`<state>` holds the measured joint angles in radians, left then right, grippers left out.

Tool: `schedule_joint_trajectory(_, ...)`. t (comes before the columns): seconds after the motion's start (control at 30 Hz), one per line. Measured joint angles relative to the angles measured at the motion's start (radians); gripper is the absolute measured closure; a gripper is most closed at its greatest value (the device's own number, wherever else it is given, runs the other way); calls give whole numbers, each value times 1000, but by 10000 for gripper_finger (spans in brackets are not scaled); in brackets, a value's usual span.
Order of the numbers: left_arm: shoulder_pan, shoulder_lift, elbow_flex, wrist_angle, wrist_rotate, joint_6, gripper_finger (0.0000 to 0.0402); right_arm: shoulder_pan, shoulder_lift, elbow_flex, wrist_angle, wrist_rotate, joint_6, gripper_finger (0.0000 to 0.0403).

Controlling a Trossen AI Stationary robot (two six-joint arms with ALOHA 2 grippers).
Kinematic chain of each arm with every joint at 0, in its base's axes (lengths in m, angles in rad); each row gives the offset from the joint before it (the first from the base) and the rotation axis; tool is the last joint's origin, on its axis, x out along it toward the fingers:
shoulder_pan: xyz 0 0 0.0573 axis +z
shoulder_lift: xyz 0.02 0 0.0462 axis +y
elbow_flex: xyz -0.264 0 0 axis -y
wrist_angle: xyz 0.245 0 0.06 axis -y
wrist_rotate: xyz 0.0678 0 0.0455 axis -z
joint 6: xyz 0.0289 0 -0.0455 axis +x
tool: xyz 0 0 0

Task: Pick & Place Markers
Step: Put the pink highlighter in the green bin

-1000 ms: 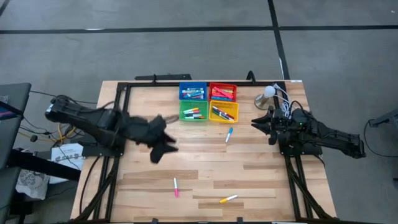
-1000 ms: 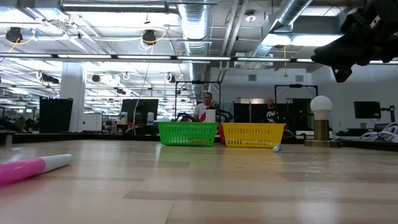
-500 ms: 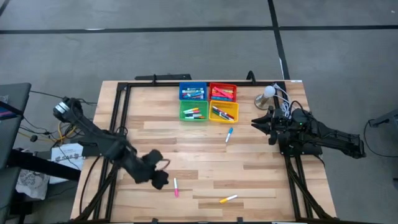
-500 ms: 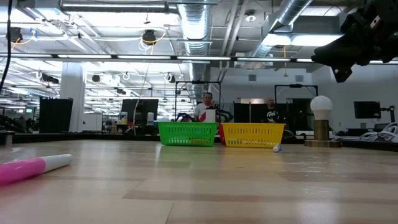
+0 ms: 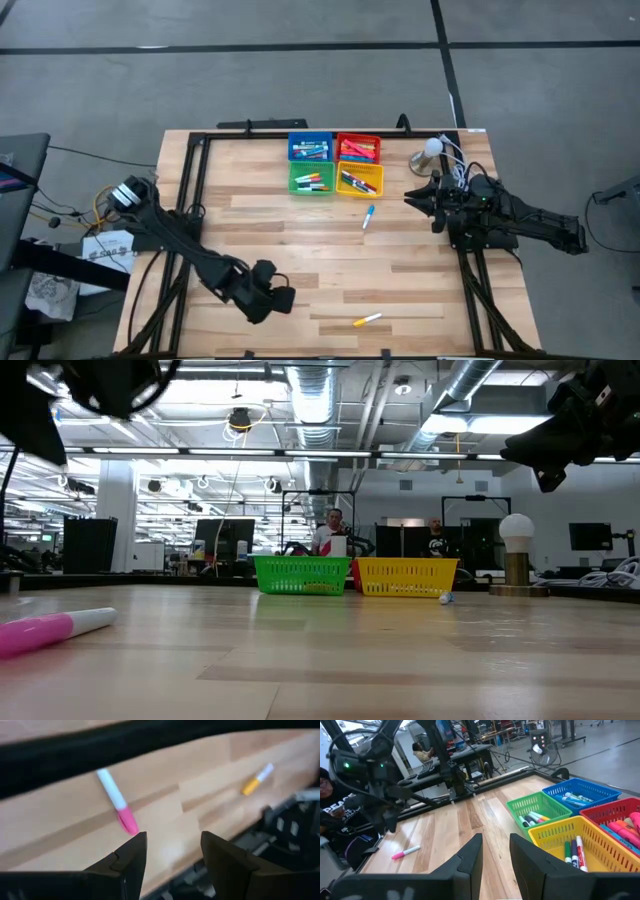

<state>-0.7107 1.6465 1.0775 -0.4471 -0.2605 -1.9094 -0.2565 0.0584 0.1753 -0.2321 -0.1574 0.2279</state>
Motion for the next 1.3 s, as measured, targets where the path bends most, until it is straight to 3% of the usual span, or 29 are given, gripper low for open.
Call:
schedule_joint_trajectory(0.63, 34, 159, 0, -3, 24, -96, 215, 1, 0, 0, 0, 0, -20, 316)
schedule_joint_trajectory(1.3, 54, 169, 1, -18, 108, -91, 215, 1, 0, 0, 0, 0, -27, 316)
